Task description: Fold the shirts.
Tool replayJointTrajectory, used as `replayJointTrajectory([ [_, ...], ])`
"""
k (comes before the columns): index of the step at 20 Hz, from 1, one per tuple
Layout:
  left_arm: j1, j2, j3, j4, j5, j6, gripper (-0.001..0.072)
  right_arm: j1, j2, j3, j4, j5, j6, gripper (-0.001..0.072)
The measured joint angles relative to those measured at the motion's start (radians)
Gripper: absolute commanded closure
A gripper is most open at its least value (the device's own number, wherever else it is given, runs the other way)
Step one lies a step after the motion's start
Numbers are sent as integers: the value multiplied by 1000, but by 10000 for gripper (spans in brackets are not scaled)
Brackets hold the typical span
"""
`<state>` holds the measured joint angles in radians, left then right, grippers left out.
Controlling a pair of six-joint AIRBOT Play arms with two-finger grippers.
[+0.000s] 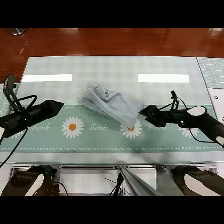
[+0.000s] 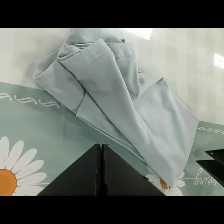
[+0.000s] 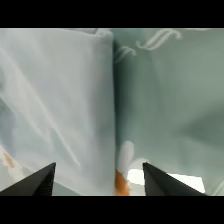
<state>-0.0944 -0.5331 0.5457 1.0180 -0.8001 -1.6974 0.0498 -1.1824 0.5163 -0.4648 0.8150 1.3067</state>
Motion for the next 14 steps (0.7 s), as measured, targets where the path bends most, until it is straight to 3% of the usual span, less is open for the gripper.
replayJointTrajectory([
  [5, 0, 0, -2, -1, 5, 0, 684, 51, -192, 100, 94, 56, -77, 91],
  [6, 0, 0, -2, -1, 5, 0, 684, 67, -224, 126, 102, 65, -82, 157],
  [7, 0, 0, -2, -1, 5, 0, 684, 81, -254, 152, 105, 66, -85, 345],
  [8, 0, 0, -2, -1, 5, 0, 684, 92, -279, 180, 93, 63, -90, 637],
  [9, 0, 0, -2, -1, 5, 0, 684, 101, -301, 215, 90, 65, -95, 690],
  [14, 0, 0, -2, -5, 5, 0, 684, 122, -345, 471, 20, 180, -122, 690],
])
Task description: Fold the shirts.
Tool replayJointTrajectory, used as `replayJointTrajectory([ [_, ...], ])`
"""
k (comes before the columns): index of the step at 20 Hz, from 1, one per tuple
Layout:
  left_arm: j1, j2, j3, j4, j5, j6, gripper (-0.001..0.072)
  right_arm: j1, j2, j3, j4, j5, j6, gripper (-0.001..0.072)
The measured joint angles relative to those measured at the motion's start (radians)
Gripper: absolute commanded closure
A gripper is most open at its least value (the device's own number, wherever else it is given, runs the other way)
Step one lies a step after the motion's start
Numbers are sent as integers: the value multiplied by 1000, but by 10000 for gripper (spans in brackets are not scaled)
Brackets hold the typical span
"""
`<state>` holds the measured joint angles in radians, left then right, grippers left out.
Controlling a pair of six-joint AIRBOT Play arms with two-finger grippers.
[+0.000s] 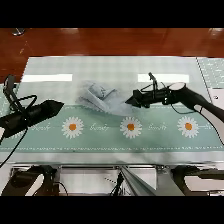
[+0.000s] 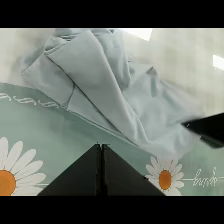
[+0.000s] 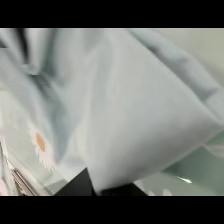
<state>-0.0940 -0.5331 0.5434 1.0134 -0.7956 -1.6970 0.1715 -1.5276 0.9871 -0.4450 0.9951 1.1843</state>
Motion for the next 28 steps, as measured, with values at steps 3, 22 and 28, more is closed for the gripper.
replayJointTrajectory([
  [3, 0, 0, 0, 0, 0, 0, 684, 6, -7, 254, -177, 107, 91, 690],
  [22, 0, 0, 0, -11, -1, 11, 684, -608, 98, 1006, -535, 568, 483, 690],
  [28, 0, 0, 0, -11, 2, 11, 684, -789, 170, 1008, -646, 766, 538, 691],
])
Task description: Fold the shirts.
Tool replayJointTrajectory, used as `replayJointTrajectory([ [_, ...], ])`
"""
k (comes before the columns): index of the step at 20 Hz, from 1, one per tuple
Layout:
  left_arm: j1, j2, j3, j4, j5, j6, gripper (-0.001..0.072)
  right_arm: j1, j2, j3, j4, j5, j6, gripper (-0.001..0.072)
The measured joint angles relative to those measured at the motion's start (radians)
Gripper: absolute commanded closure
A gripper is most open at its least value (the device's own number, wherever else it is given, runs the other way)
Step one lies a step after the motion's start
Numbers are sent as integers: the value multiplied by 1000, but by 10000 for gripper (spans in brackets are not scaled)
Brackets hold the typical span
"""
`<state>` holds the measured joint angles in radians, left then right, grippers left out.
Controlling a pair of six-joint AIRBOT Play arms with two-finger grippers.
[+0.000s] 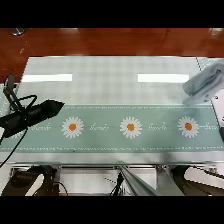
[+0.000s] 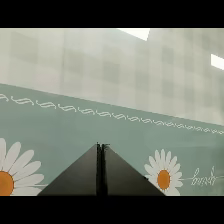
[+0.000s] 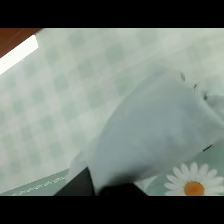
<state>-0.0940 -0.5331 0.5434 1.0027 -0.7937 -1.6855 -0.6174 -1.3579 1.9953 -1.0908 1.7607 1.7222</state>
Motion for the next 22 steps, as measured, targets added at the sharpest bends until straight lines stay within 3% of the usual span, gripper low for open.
replayJointTrajectory([
  [7, 0, 0, 0, 2, 10, 10, 684, -128, 154, -168, -142, 77, 37, 691],
  [16, 0, 0, 0, -1, 88, 22, 683, -310, 516, -716, -586, 90, 10, 689],
  [19, 0, 0, 0, -1, 108, 22, 684, -379, 631, -913, -673, 89, 7, 688],
  [20, 0, 0, 0, -1, 111, 22, 684, -396, 665, -973, -690, 83, 8, 555],
  [21, 0, 0, 0, -1, 113, 22, 684, -408, 690, -1022, -703, 77, 11, 208],
  [22, 0, 0, 0, -1, 114, 22, 684, -418, 708, -1064, -722, 72, 14, 72],
])
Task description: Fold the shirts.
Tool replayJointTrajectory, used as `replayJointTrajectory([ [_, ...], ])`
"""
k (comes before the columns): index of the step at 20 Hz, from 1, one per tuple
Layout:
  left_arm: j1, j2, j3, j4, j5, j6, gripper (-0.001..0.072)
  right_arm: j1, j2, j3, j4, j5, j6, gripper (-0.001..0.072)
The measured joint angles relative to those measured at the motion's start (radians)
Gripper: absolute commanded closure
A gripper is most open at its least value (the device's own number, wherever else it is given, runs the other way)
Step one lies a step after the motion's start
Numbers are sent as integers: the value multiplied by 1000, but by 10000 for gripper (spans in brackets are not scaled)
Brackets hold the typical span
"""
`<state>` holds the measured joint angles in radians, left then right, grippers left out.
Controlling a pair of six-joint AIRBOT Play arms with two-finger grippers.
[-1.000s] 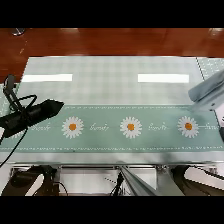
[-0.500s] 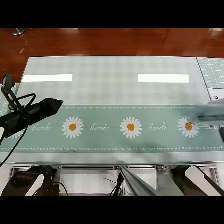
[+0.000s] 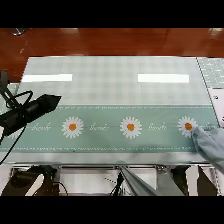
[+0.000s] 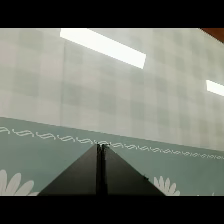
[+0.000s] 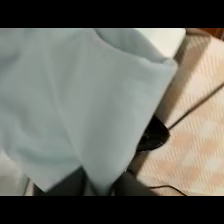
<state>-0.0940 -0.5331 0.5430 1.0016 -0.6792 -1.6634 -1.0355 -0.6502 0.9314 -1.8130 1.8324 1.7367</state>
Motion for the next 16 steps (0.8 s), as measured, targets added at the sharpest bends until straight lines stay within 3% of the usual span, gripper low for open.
replayJointTrajectory([
  [5, 21, 0, 15, 5, 13, 56, 684, -18, 1, -66, -19, -32, -8, 82],
  [6, 37, 0, 28, 6, 14, 69, 684, -19, -11, -50, -12, -45, -14, 112],
  [7, 60, 0, 46, 8, 16, 82, 684, -19, -31, -20, 3, -57, -21, 274],
  [9, 108, -3, 95, 9, 17, 105, 684, -14, -89, 77, 61, -91, -38, 678],
  [13, 171, -64, 275, 11, -7, 158, 684, 103, -269, 360, 343, -174, -105, 689],
  [16, 171, -188, 495, -9, -89, 194, 685, 343, -396, 530, 546, -295, -140, 689],
])
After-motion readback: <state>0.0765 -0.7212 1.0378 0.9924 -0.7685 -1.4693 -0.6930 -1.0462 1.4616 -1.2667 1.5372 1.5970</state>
